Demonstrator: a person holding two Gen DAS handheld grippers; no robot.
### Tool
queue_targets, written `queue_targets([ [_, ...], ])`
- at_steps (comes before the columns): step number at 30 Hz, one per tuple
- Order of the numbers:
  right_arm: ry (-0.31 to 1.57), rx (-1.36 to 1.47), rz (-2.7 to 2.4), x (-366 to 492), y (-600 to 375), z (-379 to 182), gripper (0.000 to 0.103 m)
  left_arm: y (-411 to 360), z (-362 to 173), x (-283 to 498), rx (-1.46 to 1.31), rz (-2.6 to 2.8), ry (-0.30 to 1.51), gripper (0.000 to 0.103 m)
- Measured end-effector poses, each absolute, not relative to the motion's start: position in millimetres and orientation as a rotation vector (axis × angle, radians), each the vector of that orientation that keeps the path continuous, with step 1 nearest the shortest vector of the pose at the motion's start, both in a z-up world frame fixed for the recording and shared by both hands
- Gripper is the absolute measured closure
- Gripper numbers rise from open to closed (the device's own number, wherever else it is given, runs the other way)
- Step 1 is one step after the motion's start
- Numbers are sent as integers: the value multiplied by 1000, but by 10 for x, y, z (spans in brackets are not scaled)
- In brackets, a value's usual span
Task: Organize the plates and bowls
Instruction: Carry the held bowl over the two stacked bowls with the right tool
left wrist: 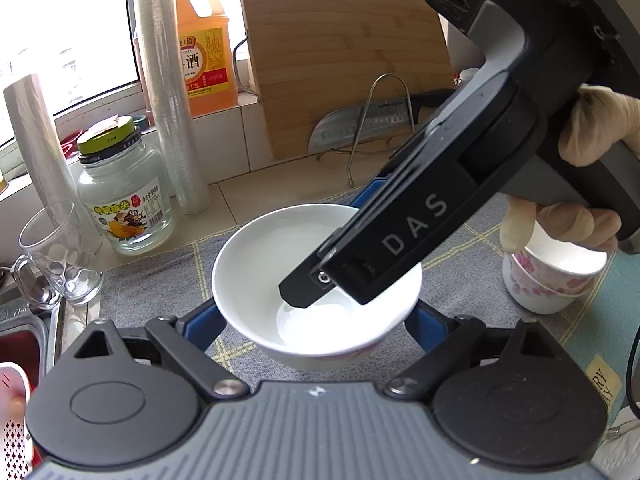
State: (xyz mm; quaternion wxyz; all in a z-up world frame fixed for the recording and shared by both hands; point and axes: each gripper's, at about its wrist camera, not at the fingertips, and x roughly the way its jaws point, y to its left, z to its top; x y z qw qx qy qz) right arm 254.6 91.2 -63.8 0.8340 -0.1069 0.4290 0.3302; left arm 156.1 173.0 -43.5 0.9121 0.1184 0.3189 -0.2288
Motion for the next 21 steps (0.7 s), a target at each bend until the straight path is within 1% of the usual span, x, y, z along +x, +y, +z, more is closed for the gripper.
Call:
queue_targets([
  [14, 896, -185, 617, 2062, 424, -544, 30, 1321, -321, 1273, 254, -570, 667, 9],
  [21, 878, -145, 571, 1934, 144, -460, 30, 1092, -210, 1185, 273, -620, 638, 8],
])
